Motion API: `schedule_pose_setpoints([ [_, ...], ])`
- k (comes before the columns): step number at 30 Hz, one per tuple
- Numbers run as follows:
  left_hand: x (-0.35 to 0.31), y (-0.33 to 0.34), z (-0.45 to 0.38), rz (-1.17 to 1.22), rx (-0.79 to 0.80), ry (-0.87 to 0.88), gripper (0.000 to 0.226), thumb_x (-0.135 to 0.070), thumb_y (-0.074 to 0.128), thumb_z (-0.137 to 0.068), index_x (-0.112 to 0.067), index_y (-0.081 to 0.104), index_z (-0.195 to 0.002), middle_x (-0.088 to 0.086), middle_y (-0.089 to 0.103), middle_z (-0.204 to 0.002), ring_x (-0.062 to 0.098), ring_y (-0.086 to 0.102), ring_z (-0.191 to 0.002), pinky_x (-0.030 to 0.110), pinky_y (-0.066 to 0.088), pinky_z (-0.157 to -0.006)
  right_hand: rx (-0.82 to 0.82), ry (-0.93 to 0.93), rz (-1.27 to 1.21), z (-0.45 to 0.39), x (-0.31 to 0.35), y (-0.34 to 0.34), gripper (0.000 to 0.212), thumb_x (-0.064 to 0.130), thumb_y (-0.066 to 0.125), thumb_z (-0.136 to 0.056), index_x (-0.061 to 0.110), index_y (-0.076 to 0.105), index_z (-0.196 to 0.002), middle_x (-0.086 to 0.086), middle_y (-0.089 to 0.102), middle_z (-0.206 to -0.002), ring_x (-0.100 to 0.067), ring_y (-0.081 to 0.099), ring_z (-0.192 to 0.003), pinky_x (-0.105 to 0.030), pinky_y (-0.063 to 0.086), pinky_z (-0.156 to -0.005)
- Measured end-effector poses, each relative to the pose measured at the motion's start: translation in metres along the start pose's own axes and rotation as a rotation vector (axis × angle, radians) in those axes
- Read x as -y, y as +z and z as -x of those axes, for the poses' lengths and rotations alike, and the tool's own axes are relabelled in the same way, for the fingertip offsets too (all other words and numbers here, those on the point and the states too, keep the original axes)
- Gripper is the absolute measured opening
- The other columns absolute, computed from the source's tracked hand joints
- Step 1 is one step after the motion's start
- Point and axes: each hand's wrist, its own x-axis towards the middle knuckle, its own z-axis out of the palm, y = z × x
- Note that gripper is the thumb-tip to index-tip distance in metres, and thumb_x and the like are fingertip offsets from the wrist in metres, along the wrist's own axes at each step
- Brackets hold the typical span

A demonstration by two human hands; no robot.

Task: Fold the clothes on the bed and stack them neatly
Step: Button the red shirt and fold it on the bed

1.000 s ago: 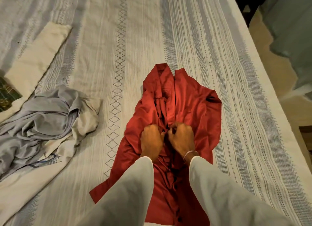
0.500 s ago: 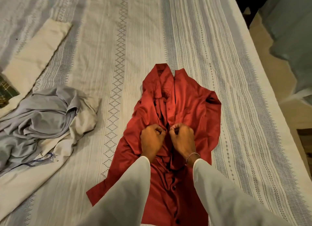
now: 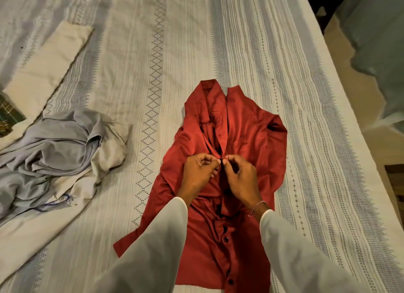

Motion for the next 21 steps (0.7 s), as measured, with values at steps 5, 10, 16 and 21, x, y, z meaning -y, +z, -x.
schedule_pose_setpoints([
  [5,0.0004,0.0011,0.0001,0.025,-0.001,-0.009,0.006,-0.002,0.070,-0.090,-0.002,0.071,-0.084,0.007,0.067,-0.062,0.008,0.060,-0.051,0.020,0.050,-0.053,0.032,0.065,-0.058,-0.0010,-0.0016,-0.0019,0.011,0.013,0.068,-0.094,0.015,0.075,-0.102,0.008,0.074,-0.095,-0.006,0.068,-0.091,-0.020,0.052,-0.082],
  [10,0.0018,0.0023,-0.0002,0.050,0.000,-0.022,0.010,-0.002,0.070,-0.090,-0.005,0.071,-0.081,0.008,0.065,-0.061,0.008,0.060,-0.051,0.019,0.050,-0.054,0.086,0.159,-0.136,-0.0035,-0.0049,0.0026,0.015,0.014,0.066,-0.095,0.016,0.075,-0.106,0.009,0.075,-0.100,-0.011,0.070,-0.093,-0.025,0.054,-0.087],
  [16,0.0021,0.0034,0.0002,0.051,-0.028,-0.039,0.010,-0.003,0.070,-0.090,-0.004,0.071,-0.081,0.008,0.066,-0.062,0.009,0.060,-0.051,0.020,0.050,-0.054,0.066,0.166,-0.209,-0.0007,-0.0009,0.0015,0.016,0.010,0.066,-0.095,0.021,0.077,-0.100,0.013,0.075,-0.094,-0.003,0.069,-0.093,-0.025,0.053,-0.088],
  [21,0.0020,0.0051,-0.0023,0.024,-0.042,-0.049,0.007,-0.006,0.072,-0.089,-0.003,0.072,-0.082,0.007,0.067,-0.062,0.011,0.061,-0.053,0.024,0.051,-0.057,0.055,0.231,-0.271,0.0004,-0.0014,0.0037,0.012,0.015,0.070,-0.094,0.024,0.078,-0.092,0.020,0.070,-0.072,0.002,0.063,-0.071,-0.024,0.049,-0.073],
])
